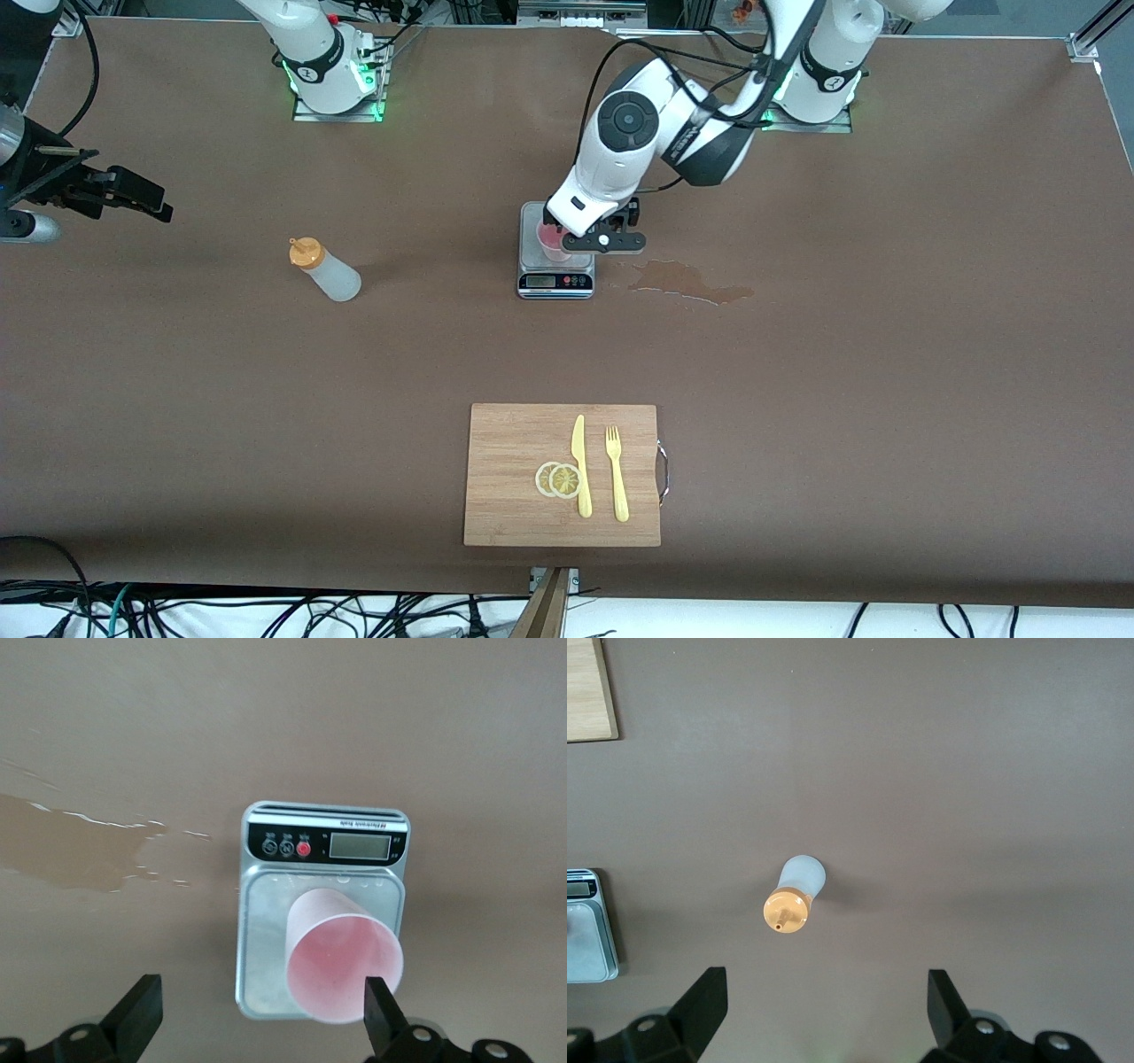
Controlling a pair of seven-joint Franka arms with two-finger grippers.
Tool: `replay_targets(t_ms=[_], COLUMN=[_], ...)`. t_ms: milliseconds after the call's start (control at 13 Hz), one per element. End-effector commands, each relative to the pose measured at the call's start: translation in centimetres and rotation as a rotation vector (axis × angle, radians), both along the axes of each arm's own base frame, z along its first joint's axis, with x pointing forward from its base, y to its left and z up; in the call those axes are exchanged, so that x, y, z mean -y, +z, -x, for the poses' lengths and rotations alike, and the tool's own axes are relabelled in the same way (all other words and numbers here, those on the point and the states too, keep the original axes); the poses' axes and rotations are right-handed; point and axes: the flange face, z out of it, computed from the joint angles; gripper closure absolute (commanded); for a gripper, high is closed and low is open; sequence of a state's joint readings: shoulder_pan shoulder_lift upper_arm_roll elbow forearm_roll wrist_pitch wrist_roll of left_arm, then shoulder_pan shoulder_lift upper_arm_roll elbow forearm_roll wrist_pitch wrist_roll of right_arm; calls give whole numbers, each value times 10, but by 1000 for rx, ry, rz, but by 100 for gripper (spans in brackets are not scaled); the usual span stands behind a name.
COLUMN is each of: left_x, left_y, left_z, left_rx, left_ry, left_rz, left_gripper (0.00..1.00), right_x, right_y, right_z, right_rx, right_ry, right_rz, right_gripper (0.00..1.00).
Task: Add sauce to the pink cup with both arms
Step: 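Withdraw the left gripper while the right gripper reaches toward the bottle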
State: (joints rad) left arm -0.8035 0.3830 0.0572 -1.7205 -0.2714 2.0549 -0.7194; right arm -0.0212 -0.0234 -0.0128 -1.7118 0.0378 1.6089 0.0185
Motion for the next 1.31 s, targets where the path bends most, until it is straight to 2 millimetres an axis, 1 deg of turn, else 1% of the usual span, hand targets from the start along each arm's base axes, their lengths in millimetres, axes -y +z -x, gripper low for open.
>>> replay_targets(t_ms=[0,77,154,231,309,463,540,694,849,926,1003,1080,1235], left_x=[-35,-58,-85,-116,-146,-209,-237,-304,-367,-394,-415,-432,-447], left_y=[63,80,101,116,130,150,160,178,188,197,201,210,216], left_z=[-46,-62,-75,-89,-100,-122,-127,-138,-143,-142,-142,-138,-132], left_rx=[-24,-13,19,43,61,99,108,124,122,140,149,164,148], left_ry=[-5,-14,-40,-83,-122,-69,-37,13,-48,-62,-73,-79,-68], left_rz=[-15,-4,22,43,57,28,6,-14,-5,-7,-43,-76,-80], left_gripper=[0,0,0,0,0,0,0,0,0,0,0,0,0], right_x=[-5,-9,-9,-10,-12,-14,-12,-7,8,12,25,35,69], right_y=[4,4,3,0,-2,-6,-9,-12,-25,-30,-33,-40,-59], right_z=[-1,-1,-1,0,3,11,15,19,23,25,27,30,39], right_rx=[-7,-8,-11,-21,-49,-116,-142,-162,-178,-178,-175,-170,-144], right_ry=[-5,9,16,20,22,29,61,221,341,402,447,507,595], right_rz=[-9,-10,-8,-9,-5,-10,-21,-53,-89,-106,-134,-183,-287], right_gripper=[0,0,0,0,0,0,0,0,0,0,0,0,0])
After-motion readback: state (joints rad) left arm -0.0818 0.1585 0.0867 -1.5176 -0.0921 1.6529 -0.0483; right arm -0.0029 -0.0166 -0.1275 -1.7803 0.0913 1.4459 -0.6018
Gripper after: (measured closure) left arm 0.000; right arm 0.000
